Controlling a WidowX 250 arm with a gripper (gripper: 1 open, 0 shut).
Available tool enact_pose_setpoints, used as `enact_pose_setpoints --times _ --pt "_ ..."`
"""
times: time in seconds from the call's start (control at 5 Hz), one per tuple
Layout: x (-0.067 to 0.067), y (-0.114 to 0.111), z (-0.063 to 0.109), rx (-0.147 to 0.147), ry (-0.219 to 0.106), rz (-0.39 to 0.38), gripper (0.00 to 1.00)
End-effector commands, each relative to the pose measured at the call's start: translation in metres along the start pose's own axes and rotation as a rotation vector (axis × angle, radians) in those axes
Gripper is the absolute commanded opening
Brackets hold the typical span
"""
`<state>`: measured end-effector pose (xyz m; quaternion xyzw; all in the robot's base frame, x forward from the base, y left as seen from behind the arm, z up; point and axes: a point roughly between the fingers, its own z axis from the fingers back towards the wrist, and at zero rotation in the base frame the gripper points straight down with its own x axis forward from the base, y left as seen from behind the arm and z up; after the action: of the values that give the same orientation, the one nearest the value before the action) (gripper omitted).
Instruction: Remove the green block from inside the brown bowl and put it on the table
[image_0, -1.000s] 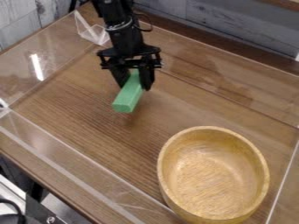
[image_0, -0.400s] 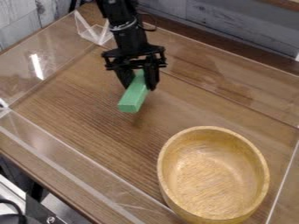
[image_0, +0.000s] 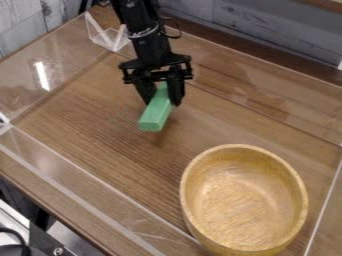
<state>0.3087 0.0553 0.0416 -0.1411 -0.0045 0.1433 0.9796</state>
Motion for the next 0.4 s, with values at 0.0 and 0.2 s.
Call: enact_pose_setpoints --times 0.0,0.2 --pt "0.0127 -0.0089 0.0138 -0.006 -0.060 -0.022 0.00" --pt "0.0131 -0.0096 0.0114 -0.011 -0.056 -0.021 0.00"
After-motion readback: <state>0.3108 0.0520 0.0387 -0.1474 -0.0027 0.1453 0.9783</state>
